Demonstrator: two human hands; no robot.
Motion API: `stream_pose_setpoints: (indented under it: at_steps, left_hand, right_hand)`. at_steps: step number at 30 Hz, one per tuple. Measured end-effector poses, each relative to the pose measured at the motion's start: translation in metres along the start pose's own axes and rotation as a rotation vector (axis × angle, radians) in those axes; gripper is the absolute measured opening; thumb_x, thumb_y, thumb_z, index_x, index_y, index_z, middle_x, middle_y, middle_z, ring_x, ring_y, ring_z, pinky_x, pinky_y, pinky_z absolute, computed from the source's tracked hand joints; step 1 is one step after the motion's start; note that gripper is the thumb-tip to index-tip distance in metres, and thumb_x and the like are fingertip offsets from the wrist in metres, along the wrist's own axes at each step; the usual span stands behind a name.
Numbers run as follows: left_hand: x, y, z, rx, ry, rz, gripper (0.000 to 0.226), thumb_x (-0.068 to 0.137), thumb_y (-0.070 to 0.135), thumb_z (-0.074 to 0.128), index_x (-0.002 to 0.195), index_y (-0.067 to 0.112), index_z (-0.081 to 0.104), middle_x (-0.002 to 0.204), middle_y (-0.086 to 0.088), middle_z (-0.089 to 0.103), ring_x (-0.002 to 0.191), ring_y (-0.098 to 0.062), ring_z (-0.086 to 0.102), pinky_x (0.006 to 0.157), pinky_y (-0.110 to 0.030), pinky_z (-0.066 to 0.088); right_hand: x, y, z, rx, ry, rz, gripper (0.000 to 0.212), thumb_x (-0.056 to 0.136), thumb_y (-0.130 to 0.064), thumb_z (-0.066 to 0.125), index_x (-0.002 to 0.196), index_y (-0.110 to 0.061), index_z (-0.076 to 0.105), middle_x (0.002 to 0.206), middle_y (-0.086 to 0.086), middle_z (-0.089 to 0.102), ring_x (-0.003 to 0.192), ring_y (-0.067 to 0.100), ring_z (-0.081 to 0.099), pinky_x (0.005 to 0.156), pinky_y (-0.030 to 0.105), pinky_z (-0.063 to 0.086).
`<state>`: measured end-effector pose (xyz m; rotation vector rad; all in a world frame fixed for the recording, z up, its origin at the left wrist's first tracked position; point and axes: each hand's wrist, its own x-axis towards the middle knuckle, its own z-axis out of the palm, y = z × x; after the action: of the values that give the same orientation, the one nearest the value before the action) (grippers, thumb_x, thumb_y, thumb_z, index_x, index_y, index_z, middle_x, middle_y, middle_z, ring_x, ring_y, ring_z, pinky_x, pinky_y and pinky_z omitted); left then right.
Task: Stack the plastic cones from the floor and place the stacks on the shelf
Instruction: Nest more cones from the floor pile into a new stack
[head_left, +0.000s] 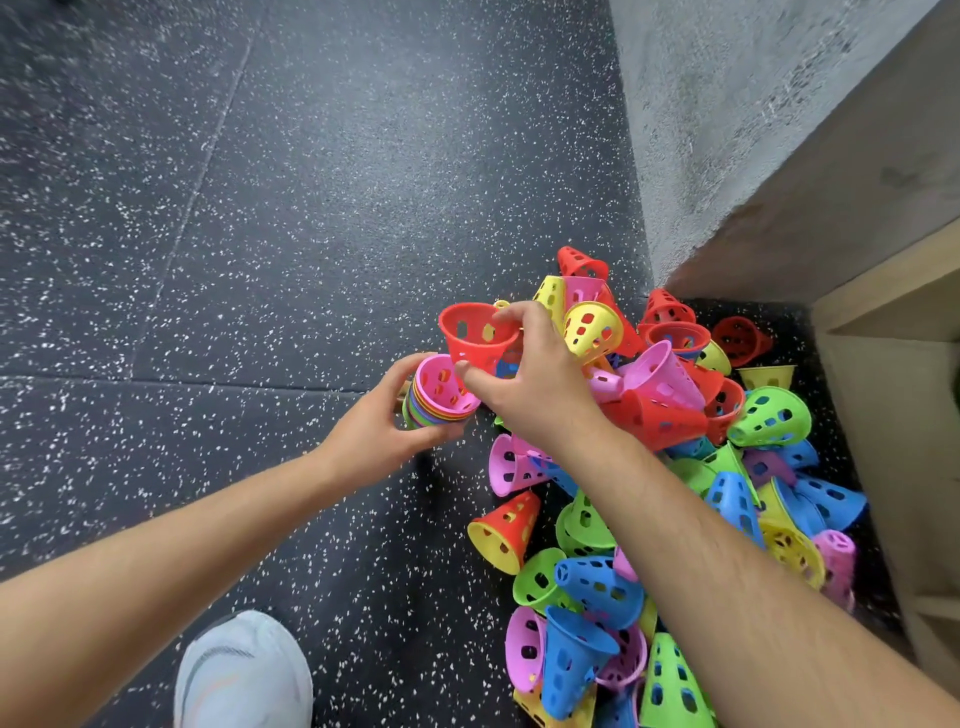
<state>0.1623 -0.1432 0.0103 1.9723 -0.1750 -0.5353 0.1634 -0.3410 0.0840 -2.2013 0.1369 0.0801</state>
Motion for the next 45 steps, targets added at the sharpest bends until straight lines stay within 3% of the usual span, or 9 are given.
stream_pose_setpoints:
  at_steps: [2,8,12,17,23,33,38,42,45]
  left_hand:
    - [0.000,-0.001,0.000,-0.008,0.003,-0.002,0.076,0.077,0.039,0.091,0.137,0.053,0.045,0.111,0.027,0.072,0.106,-0.002,0.069,0.099,-0.031,0.053]
    - [0.004,-0.004,-0.002,-0.030,0.011,-0.001,0.078,0.077,0.038,0.090,0.140,0.047,0.046,0.110,0.023,0.072,0.103,0.000,0.069,0.086,-0.016,0.049]
    - [0.008,-0.007,-0.003,-0.029,0.001,-0.019,0.080,0.076,0.040,0.092,0.139,0.052,0.045,0.112,0.031,0.068,0.105,0.002,0.067,0.090,-0.021,0.049]
    - [0.014,-0.005,-0.003,-0.018,-0.017,-0.018,0.078,0.076,0.039,0.091,0.138,0.052,0.044,0.111,0.032,0.068,0.104,0.004,0.066,0.090,-0.020,0.047]
    - [0.018,-0.007,-0.004,-0.014,-0.023,-0.006,0.077,0.077,0.038,0.091,0.137,0.052,0.045,0.116,0.026,0.070,0.108,0.002,0.066,0.090,-0.021,0.047]
    - [0.020,-0.012,-0.003,-0.009,-0.022,-0.012,0.078,0.078,0.037,0.091,0.139,0.049,0.044,0.116,0.021,0.071,0.107,0.002,0.067,0.087,-0.022,0.047]
    - [0.018,-0.012,-0.003,0.012,-0.012,-0.017,0.077,0.077,0.040,0.090,0.136,0.056,0.042,0.117,0.021,0.071,0.105,0.006,0.066,0.088,-0.019,0.047]
    - [0.017,-0.011,-0.001,0.018,0.002,-0.018,0.077,0.074,0.047,0.090,0.128,0.068,0.038,0.115,0.030,0.068,0.108,0.007,0.064,0.092,-0.021,0.048]
    - [0.017,-0.010,-0.001,0.014,0.007,-0.018,0.078,0.074,0.048,0.090,0.127,0.070,0.038,0.115,0.033,0.067,0.109,0.005,0.065,0.094,-0.024,0.049]
  right_hand:
    - [-0.002,0.004,0.005,-0.012,-0.026,-0.012,0.049,0.079,-0.031,0.081,0.112,-0.023,0.046,0.111,-0.005,0.057,0.095,0.009,0.057,0.076,0.010,0.042]
    - [-0.003,0.017,0.009,-0.126,-0.131,0.026,0.052,0.080,-0.054,0.070,0.116,-0.024,0.049,0.116,-0.011,0.056,0.110,0.010,0.053,0.093,0.031,0.044]
    - [0.014,0.030,0.006,-0.313,0.046,-0.154,0.038,0.089,-0.022,0.055,0.126,-0.018,0.057,0.121,-0.001,0.058,0.117,0.023,0.050,0.104,0.044,0.041]
    - [0.042,0.038,-0.001,-0.857,-0.249,-0.197,0.062,0.086,-0.016,0.061,0.145,-0.032,0.047,0.153,0.006,0.036,0.137,0.031,0.032,0.116,0.041,0.024]
    - [0.053,0.044,0.002,-1.041,-0.250,-0.296,0.056,0.087,-0.014,0.062,0.139,-0.030,0.051,0.147,0.001,0.043,0.131,0.029,0.038,0.113,0.039,0.021]
    - [0.050,0.055,-0.003,-0.832,-0.061,-0.347,0.027,0.077,-0.006,0.076,0.097,-0.019,0.065,0.117,0.009,0.061,0.109,0.035,0.054,0.094,0.042,0.035]
    - [0.040,0.054,-0.011,-0.606,0.020,-0.340,0.011,0.088,-0.008,0.067,0.099,-0.012,0.067,0.116,0.013,0.062,0.108,0.039,0.053,0.090,0.044,0.040]
    - [0.038,0.041,-0.014,-0.286,0.205,-0.290,0.010,0.092,-0.010,0.061,0.101,-0.013,0.066,0.106,0.006,0.064,0.100,0.028,0.056,0.087,0.026,0.033]
    - [0.032,0.025,-0.010,-0.127,0.260,-0.333,0.010,0.094,-0.009,0.061,0.102,-0.012,0.065,0.102,0.001,0.064,0.097,0.020,0.056,0.086,0.025,0.038]
